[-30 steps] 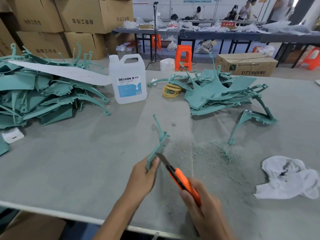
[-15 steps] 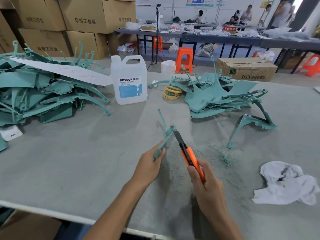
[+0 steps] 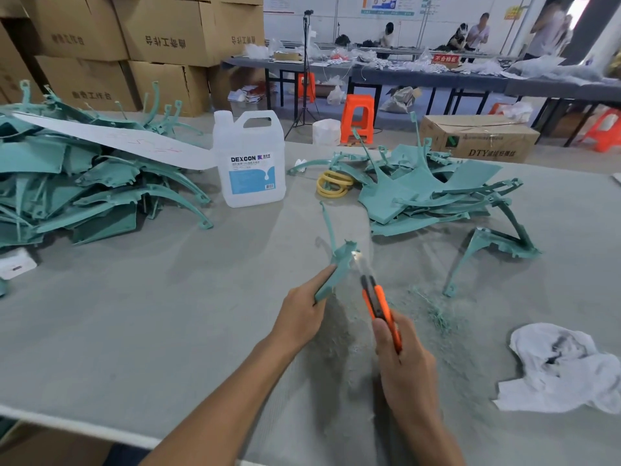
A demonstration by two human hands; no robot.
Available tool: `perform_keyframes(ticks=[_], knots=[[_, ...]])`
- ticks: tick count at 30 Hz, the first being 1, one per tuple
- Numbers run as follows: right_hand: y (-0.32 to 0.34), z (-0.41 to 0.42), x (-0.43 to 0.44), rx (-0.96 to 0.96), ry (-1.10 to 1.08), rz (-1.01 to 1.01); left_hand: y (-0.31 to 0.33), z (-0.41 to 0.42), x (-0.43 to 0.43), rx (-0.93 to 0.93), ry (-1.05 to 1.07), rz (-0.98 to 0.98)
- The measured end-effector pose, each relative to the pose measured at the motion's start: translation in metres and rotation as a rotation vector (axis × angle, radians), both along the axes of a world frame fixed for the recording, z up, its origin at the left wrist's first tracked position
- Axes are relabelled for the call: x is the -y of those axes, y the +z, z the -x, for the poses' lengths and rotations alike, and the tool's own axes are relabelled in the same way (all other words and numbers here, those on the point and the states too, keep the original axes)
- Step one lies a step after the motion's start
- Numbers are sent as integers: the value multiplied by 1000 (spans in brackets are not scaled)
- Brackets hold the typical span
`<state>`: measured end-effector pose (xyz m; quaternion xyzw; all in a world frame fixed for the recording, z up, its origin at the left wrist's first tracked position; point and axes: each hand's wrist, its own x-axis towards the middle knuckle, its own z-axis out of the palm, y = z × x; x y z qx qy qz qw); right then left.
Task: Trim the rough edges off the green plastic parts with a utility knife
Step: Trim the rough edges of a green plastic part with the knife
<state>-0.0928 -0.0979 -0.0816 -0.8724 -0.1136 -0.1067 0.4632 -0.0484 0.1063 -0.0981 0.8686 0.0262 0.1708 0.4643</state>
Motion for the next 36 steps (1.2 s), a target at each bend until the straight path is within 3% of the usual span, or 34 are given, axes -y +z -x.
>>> perform_keyframes(ticks=[5, 9, 13, 18, 23, 27, 33, 36], knots=[[-1, 7, 0, 14, 23, 78, 3, 3, 2, 13, 6, -28], [-1, 4, 4, 30, -139, 7, 6, 7, 4, 28, 22, -8], [-2, 8, 0, 64, -79, 81, 15, 15, 6, 143, 85, -101], [-1, 0, 7, 41, -273, -201, 23, 26, 13, 265, 234, -123], [3, 2, 1, 43, -172, -399, 28, 37, 10, 263, 250, -330], [15, -6, -3, -133, -83, -546, 48, 42, 13, 418, 237, -507], [24, -50, -3, -342, -37, -734, 81, 46, 12, 533, 141, -542], [23, -66, 5, -330, 16, -675, 89, 43, 11, 623, 50, -638]])
